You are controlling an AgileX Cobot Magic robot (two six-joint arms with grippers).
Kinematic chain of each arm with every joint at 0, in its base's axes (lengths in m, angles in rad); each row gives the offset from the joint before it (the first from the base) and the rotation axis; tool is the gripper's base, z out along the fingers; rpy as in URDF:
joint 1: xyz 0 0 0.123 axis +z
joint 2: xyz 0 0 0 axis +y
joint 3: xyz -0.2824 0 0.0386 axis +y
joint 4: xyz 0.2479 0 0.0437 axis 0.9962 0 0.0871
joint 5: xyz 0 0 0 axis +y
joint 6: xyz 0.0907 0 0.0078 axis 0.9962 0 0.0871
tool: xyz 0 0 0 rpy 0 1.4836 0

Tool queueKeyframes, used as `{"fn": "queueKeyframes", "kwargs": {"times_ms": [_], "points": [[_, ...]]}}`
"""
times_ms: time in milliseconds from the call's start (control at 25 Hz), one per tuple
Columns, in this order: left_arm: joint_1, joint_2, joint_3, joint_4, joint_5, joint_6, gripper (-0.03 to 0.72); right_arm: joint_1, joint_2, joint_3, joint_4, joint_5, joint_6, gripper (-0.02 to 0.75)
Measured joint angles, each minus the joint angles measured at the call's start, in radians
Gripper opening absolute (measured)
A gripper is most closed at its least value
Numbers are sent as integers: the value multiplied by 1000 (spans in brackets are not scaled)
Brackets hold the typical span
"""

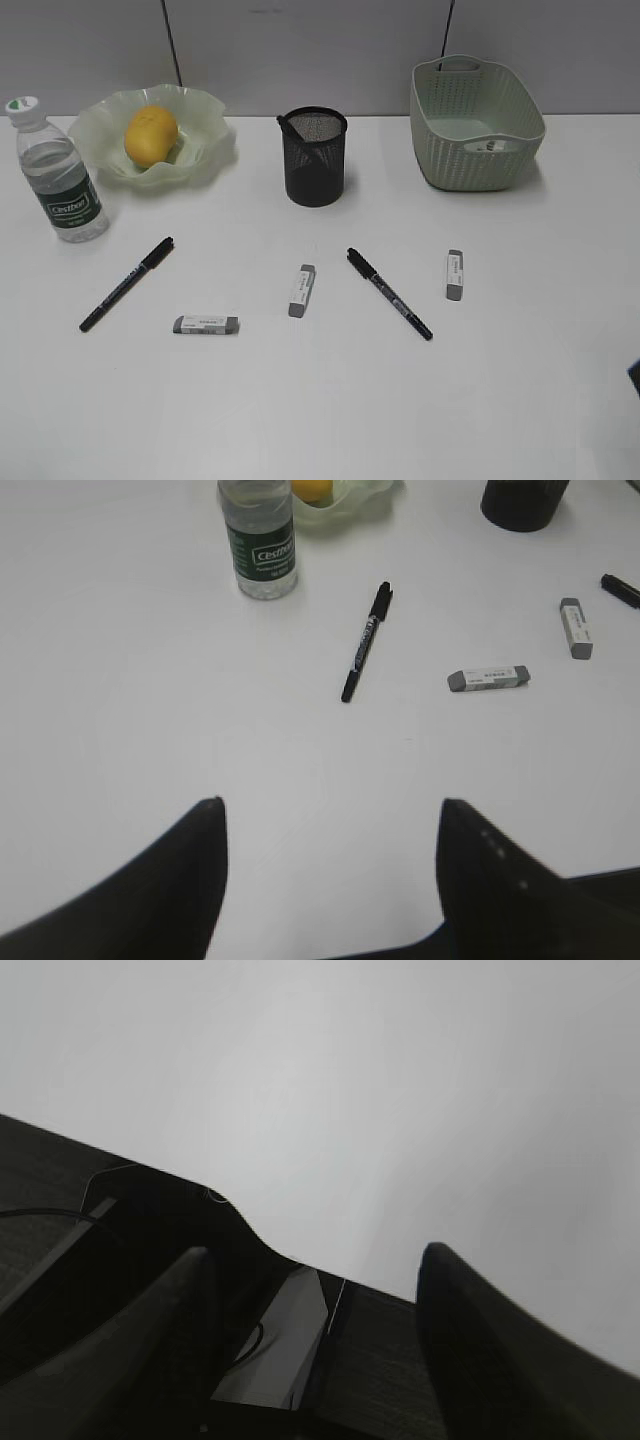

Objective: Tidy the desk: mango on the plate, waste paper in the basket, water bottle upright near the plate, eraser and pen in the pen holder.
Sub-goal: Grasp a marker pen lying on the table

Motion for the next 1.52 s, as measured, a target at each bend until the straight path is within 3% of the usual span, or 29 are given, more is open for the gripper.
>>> {"fn": "queueKeyframes", "kwargs": {"times_ms": [200, 440, 840, 1520], "points": [[0, 0, 0, 0, 0, 0, 498, -87, -205, 77, -34, 23, 38, 503], [0, 0, 0, 0, 0, 0, 498, -91, -473, 88, -126, 77, 142, 503], [0, 0, 0, 0, 0, 0, 498, -91, -859, 89, -162, 82, 156, 503], [0, 0, 0, 0, -1, 0, 498, -91, -927, 140, -201, 46, 152, 503]]}}
